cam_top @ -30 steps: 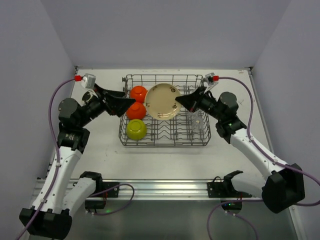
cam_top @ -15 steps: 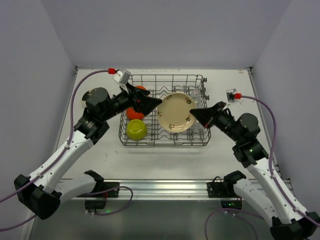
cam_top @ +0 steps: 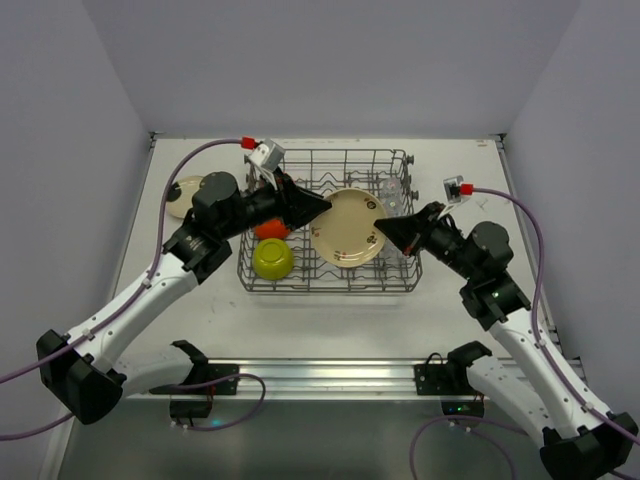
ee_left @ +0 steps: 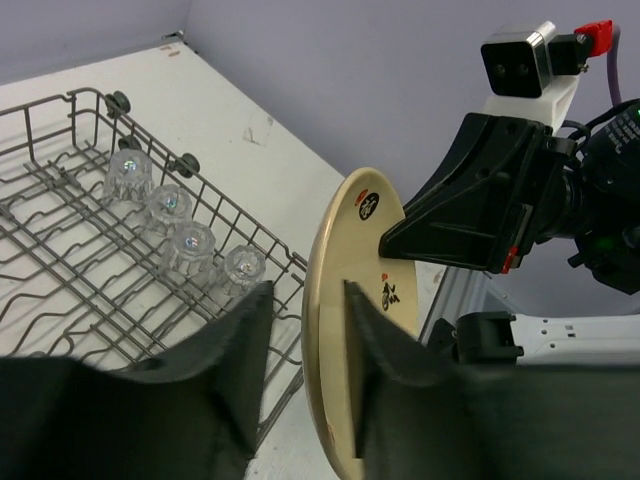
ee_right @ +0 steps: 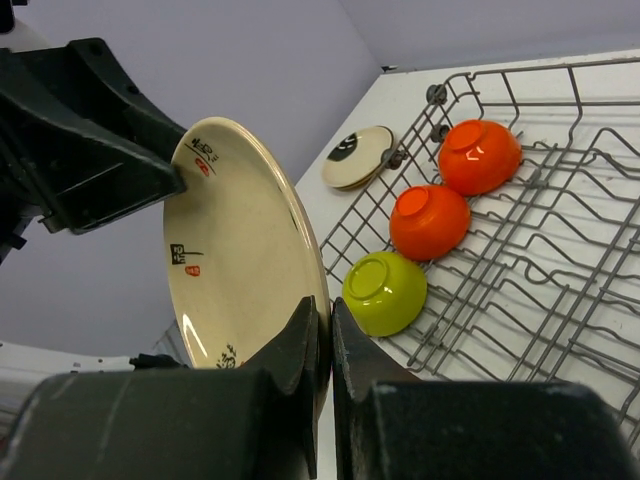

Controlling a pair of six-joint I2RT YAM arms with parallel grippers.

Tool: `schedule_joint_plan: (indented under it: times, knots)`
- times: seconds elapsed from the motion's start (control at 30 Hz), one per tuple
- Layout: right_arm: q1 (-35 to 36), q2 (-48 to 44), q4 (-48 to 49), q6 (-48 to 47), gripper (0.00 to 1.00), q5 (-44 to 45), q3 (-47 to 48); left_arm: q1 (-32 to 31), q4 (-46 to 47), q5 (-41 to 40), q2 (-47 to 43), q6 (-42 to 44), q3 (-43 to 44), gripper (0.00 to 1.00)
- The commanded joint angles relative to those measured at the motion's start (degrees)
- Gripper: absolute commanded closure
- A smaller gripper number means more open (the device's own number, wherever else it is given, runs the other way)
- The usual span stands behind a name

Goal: Unload the mixed dishes from the dish rack

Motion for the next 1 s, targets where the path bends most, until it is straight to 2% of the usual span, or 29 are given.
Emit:
schedule_joint_plan:
  times: [0.0, 0.03, 0.07, 0.1, 0.27, 0.37, 0.43, 0.5, 0.53, 0.57, 0.63, 0.67, 0.77, 0.8, 0.87, 0.9, 0.93, 0.97]
  knots:
    - [-0.1, 0.4, 5.4, 1.0, 1.0, -1.6, 1.3, -0.6, -0.5, 0.1, 0.1, 1.2, 1.5, 0.71]
    - [-0.1, 0.5, 5.5, 1.0, 1.0, -1.6, 1.3, -0.6, -0.7, -0.1, 0.2, 1.3, 1.5, 0.88]
    - [-0.1, 0.6, 5.6, 1.0, 1.0, -1.6, 1.5, -0.6, -1.1, -0.2, 0.3, 1.4, 1.7, 0.97]
    - [-0.1, 0.7, 5.8, 1.0, 1.0, -1.6, 1.6, -0.6, -1.3, -0.3, 0.4, 1.5, 1.9, 1.0]
    - [-0.1, 1.2, 7.6, 1.7, 1.0, -2.0, 1.4, -0.6, -2.2, -1.6, 1.2, 2.4, 2.7, 1.0]
    - [-0.2, 1.4, 7.9, 1.5, 0.96, -1.8, 1.3, -0.6, -2.2, -6.8, 0.0, 1.7, 2.7, 1.0]
    - [-0.2, 1.6, 8.2, 1.5, 0.78, -2.0, 1.3, -0.6, -2.2, -11.9, -1.4, 0.7, 2.9, 1.0]
    - [-0.2, 1.9, 8.2, 1.8, 0.54, -1.5, 1.3, -0.6, -1.8, -15.8, -2.2, -0.8, 2.9, 1.0]
    - [-0.1, 2.0, 8.1, 1.8, 0.49, -1.5, 1.3, -0.6, -1.7, -16.9, -2.8, -1.3, 3.1, 1.0]
    - [-0.2, 2.5, 7.8, 1.7, 0.31, -1.3, 1.5, -0.6, -1.5, -18.1, -3.0, -1.9, 3.0, 1.0]
    - [-0.2, 2.6, 7.0, 1.9, 0.05, 0.5, 1.8, -0.6, -2.8, -24.0, -3.7, -4.8, 3.2, 1.0]
    - [-0.2, 2.6, 5.6, 1.1, 0.01, 1.4, 2.0, -0.6, -3.8, -27.6, -3.8, -5.9, 3.4, 1.0]
    - [-0.3, 1.3, 1.6, -1.1, 0.01, 6.2, 2.7, -0.3, -11.7, -42.3, -4.0, -9.1, 5.8, 1.0]
    - [-0.4, 0.6, 0.6, -1.7, 0.01, 7.5, 2.8, 0.4, -18.3, -50.3, -3.4, -11.0, 9.5, 1.0]
    - [-0.4, -0.8, -1.5, -3.1, 0.01, 10.2, 2.7, 6.4, -24.2, -55.0, -1.1, -13.8, 13.0, 1.0]
    - [-0.4, -2.2, -2.2, -3.3, 0.01, 10.8, 2.5, 11.1, -26.3, -52.0, -0.6, -16.2, 13.8, 1.0]
    - [-0.4, -2.9, -2.7, -3.7, 0.01, 10.9, 2.3, 22.1, -26.4, -49.0, 0.5, -17.9, 13.6, 1.0]
    - [-0.4, -3.6, -3.6, -4.1, 0.01, 11.1, 2.0, 27.6, -25.7, -45.6, 1.0, -19.1, 12.9, 1.0]
